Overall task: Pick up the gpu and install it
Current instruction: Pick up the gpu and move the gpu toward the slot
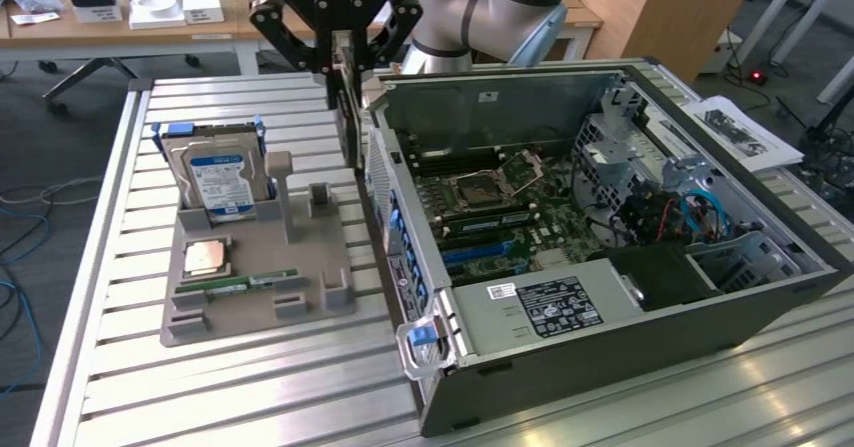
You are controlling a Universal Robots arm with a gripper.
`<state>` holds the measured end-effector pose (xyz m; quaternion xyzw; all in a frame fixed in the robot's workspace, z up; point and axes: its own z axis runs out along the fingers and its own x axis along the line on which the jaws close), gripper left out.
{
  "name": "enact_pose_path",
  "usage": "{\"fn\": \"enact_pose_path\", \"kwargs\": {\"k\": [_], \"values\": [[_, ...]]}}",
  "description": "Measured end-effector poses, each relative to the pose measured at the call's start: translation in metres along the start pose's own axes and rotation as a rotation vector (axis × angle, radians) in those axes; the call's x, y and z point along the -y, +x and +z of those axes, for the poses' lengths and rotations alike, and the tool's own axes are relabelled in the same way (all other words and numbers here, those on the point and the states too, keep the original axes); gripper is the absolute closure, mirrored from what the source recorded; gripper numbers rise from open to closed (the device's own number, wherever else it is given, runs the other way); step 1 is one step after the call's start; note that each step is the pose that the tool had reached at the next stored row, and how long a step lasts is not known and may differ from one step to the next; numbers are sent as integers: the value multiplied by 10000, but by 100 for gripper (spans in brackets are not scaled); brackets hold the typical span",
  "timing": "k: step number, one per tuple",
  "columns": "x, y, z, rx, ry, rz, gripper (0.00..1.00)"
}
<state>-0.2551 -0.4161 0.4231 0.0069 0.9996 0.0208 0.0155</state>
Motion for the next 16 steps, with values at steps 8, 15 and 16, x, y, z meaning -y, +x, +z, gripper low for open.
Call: {"fn": "enact_pose_path", "kwargs": {"k": [8, 15, 16], "values": [[-1, -30, 1, 0, 0, 0, 73], [-2, -56, 2, 0, 0, 1, 73], [-2, -60, 2, 0, 0, 1, 73]]}}
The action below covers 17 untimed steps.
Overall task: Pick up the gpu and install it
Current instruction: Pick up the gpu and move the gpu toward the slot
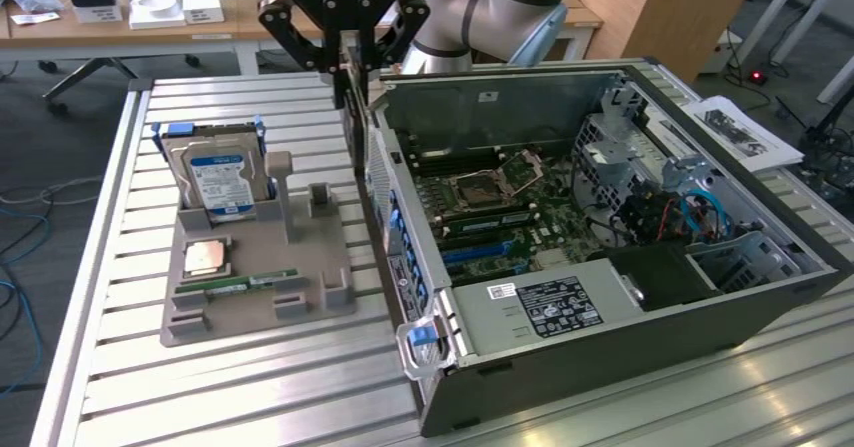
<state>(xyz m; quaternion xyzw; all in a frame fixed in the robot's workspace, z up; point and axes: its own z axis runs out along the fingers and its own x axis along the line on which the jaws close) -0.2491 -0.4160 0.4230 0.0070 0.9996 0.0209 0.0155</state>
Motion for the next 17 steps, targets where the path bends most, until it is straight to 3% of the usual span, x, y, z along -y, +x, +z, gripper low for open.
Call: {"fn": "enact_pose_path", "kwargs": {"k": [17], "values": [[-4, -100, 3, 0, 0, -1, 73]]}}
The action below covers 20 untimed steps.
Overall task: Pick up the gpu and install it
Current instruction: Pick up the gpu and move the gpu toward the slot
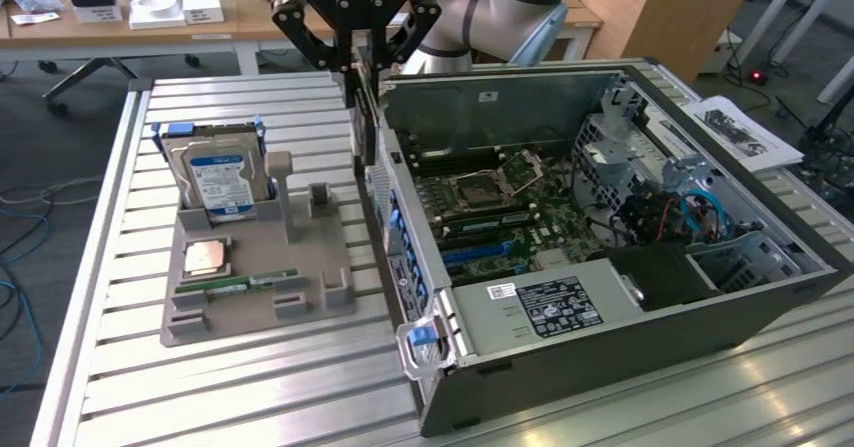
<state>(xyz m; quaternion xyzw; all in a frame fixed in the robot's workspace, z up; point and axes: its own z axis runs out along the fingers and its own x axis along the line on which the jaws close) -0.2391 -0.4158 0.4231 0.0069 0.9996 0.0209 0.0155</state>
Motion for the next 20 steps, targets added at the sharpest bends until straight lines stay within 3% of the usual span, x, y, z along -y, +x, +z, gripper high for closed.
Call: {"fn": "enact_pose_path", "kwargs": {"k": [20], "values": [[-6, -189, 6, 0, 1, 0, 73]]}}
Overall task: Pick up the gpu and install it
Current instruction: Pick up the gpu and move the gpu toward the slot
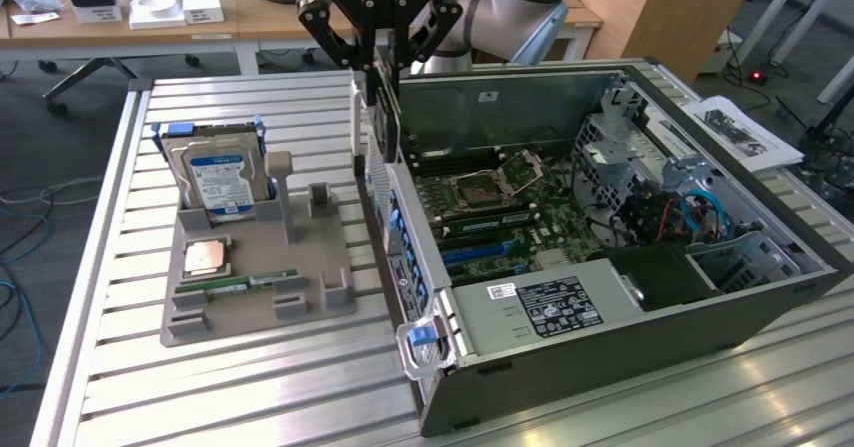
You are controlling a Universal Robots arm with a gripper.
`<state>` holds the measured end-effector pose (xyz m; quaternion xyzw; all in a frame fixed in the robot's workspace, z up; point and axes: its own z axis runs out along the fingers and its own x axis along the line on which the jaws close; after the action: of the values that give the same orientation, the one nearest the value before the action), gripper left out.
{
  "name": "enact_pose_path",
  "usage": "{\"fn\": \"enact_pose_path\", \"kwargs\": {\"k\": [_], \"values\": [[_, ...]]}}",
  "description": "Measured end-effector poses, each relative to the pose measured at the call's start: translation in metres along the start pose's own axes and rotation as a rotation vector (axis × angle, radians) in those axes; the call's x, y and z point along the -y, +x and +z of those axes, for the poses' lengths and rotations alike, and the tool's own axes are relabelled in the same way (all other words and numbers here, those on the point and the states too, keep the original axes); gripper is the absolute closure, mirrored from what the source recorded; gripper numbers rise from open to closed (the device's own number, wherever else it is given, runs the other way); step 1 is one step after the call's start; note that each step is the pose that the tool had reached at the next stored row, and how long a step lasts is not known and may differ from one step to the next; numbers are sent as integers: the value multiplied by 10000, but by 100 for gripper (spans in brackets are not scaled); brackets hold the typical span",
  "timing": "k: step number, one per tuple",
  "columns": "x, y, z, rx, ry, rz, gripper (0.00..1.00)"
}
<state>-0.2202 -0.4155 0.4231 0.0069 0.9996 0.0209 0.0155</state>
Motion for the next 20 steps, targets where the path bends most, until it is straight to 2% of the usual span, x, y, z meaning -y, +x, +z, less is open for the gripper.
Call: {"fn": "enact_pose_path", "kwargs": {"k": [20], "values": [[-8, -167, 6, 0, -1, 0, 73]]}}
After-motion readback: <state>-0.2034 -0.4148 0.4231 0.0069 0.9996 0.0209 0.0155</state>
